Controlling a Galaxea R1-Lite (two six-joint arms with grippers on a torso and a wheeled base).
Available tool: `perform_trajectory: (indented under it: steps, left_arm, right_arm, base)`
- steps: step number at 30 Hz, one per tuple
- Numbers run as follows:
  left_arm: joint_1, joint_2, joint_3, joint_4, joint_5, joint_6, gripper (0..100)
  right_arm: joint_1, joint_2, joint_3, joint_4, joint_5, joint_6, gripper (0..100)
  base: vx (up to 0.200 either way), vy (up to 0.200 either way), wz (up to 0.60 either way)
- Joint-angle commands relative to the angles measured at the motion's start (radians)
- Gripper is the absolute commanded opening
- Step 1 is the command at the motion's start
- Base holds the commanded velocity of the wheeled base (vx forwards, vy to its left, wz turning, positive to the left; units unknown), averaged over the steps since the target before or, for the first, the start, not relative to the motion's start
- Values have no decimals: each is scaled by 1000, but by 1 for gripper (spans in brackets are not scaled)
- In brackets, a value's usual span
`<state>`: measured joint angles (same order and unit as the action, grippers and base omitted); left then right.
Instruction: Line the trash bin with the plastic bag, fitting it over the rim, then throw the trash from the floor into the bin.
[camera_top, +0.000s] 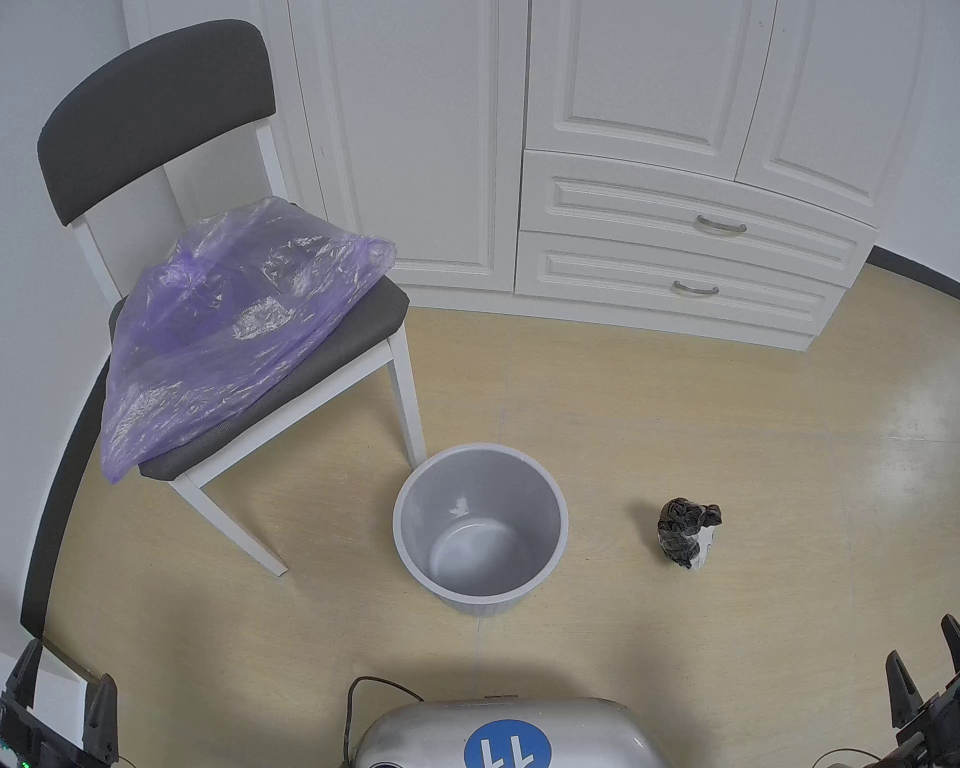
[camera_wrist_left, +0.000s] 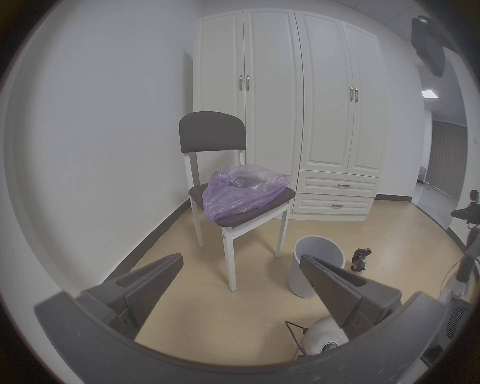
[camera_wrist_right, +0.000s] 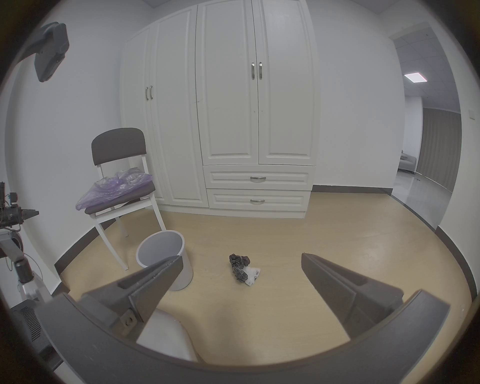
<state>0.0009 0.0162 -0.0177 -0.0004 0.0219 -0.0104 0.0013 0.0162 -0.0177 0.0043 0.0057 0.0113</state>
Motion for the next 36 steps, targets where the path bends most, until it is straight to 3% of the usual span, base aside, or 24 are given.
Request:
perform_trajectory:
  steps: [1,36]
  left_arm:
    - [1,-13,18,0,0,0,100]
    - [1,-13,18,0,1,0,100]
  right_arm:
    - [2,-15,16,0,0,-5,100]
    - [0,-16,18,0,0,-4,100]
  base:
    - [0,0,0]
    - [0,0,0]
